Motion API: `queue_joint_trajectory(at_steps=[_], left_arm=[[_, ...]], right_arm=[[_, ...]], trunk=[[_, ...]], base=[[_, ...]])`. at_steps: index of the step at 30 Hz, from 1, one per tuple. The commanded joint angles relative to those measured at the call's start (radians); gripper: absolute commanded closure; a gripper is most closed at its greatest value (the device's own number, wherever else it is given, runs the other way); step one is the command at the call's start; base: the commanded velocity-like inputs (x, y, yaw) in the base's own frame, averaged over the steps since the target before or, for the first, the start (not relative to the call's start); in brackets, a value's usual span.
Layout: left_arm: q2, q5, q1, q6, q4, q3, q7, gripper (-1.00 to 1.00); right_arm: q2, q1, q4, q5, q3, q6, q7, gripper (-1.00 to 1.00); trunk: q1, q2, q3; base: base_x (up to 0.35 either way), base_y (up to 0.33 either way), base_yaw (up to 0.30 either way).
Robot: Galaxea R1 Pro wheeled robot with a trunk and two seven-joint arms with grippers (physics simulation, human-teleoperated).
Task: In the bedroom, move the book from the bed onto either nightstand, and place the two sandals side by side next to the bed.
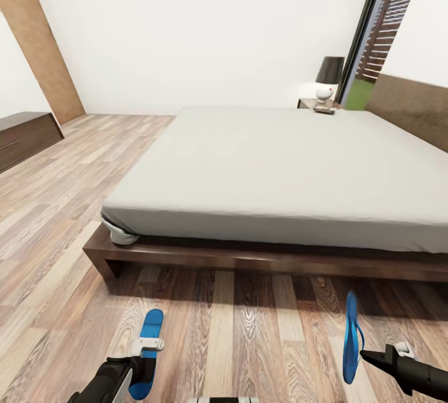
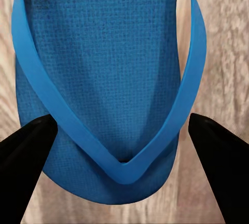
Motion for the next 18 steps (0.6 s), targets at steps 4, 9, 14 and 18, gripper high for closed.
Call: queue_joint_trajectory(at_steps=[4,9,14,18], left_arm=[[-0.001,-0.009,0.000,0.005,-0.002,0.003,-0.008,1.00],[-0.001,-0.009,0.000,0.005,-0.002,0.003,-0.008,1.00],[-0.001,-0.009,0.000,0.005,-0.002,0.004,-0.008,1.00],[-0.001,-0.009,0.000,0.005,-0.002,0.004,-0.008,1.00]], right_arm=[[0.000,-0.001,0.000,-0.002,-0.003,0.005,0.001,1.00],[0.000,-0.001,0.000,-0.002,-0.003,0.005,0.001,1.00],[0.000,-0.001,0.000,-0.002,-0.003,0.005,0.001,1.00],[0.000,-0.001,0.000,-0.002,-0.003,0.005,0.001,1.00]], trunk=[[0.002,-0.001,-0.016],[0.004,-0.003,-0.036],[0.006,-0.004,-0.055],[0.008,-0.005,-0.071]], base=[[0.000,0.000,0.000],[0.000,0.000,0.000],[0.000,0.000,0.000],[0.000,0.000,0.000]])
